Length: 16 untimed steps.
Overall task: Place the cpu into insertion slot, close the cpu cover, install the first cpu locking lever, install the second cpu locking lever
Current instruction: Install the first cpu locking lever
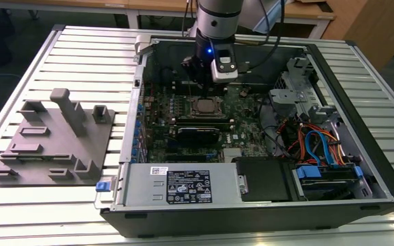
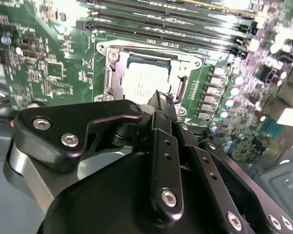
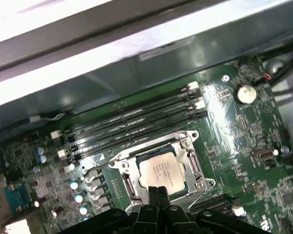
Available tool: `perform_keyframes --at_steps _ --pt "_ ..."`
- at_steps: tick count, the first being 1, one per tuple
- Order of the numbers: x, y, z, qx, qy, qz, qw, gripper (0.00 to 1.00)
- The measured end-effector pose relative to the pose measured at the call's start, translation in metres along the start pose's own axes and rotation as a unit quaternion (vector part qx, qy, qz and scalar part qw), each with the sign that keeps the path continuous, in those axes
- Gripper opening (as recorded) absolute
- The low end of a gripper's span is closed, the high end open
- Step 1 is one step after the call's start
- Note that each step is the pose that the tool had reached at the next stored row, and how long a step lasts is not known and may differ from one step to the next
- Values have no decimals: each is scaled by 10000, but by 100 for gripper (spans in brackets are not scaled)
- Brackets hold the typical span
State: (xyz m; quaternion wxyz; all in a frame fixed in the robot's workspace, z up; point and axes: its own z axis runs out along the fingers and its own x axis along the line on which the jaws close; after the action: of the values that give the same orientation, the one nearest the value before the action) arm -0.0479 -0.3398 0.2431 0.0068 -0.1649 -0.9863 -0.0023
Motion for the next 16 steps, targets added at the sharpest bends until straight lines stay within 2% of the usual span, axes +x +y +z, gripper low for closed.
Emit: perform_keyframes --at_steps 3,6,9,14,16 --pt "0 0 4 4 1 -270 9996 10" --pt "0 0 7 9 2 -545 9985 10" --pt "0 0 9 12 2 -814 9967 10" --pt "2 -1 11 18 3 -1225 9925 10" --pt "15 -5 12 17 3 -1291 9916 10"
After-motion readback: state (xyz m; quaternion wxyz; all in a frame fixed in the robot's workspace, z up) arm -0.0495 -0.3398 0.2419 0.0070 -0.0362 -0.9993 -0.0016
